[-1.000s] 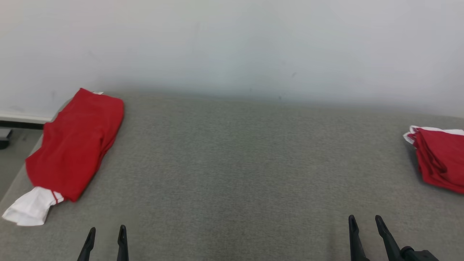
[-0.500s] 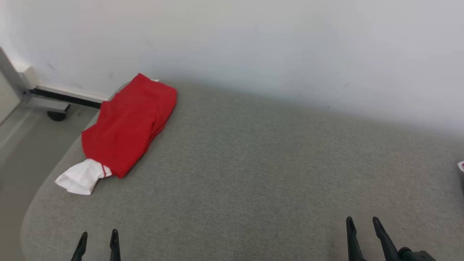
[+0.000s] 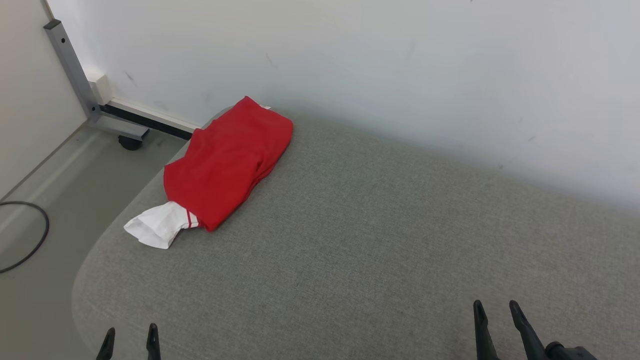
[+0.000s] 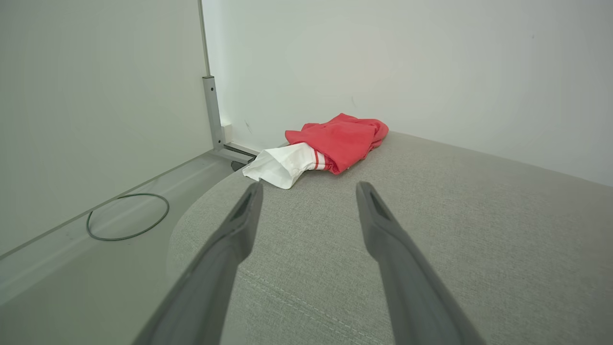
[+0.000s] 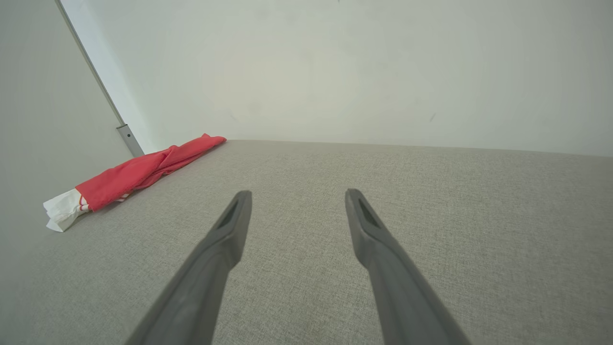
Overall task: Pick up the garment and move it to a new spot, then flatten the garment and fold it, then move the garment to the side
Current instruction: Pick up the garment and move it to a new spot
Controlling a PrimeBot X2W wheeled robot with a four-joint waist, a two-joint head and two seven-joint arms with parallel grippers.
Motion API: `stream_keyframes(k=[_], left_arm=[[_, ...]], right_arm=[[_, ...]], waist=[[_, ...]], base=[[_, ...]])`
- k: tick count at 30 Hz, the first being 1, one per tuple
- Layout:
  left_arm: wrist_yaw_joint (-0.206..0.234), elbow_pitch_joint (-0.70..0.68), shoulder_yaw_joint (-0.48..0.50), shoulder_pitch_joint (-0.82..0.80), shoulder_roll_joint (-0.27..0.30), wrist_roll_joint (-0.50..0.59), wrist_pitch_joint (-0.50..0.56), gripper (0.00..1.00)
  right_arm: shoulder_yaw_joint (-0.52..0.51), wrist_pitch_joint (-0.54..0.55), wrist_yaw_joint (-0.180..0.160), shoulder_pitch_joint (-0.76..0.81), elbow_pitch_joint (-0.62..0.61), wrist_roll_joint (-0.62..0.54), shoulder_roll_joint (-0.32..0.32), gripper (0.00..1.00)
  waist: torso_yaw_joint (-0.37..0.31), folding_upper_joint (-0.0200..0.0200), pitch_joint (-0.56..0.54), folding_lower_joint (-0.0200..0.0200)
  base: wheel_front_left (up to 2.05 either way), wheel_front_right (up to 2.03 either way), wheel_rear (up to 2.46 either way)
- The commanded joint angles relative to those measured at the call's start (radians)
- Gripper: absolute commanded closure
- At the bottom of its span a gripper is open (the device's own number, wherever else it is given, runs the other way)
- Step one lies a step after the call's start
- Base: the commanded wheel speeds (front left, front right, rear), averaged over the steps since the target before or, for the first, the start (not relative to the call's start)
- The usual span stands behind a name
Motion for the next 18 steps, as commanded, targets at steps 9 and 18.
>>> stream_keyframes(k=[9,18], left_arm=[[0.002,0.005,0.026,0.011,0.001,-0.005,-0.003,0.00],[0.002,0.017,0.033,-0.037,0.013,-0.021,-0.003,0.00]], right_arm=[[0.015,0.000,-0.002,-0.016,0.011,0.001,0.002,0.00],[0.030,0.000,-0.002,-0.005,0.003,-0.005,0.001,0.00]], waist=[[0.008,0.0000,0.001,0.0000],[-0.032,0.0000,0.010,0.0000]], base=[[0.00,0.00,0.00],[0.00,0.00,0.00]])
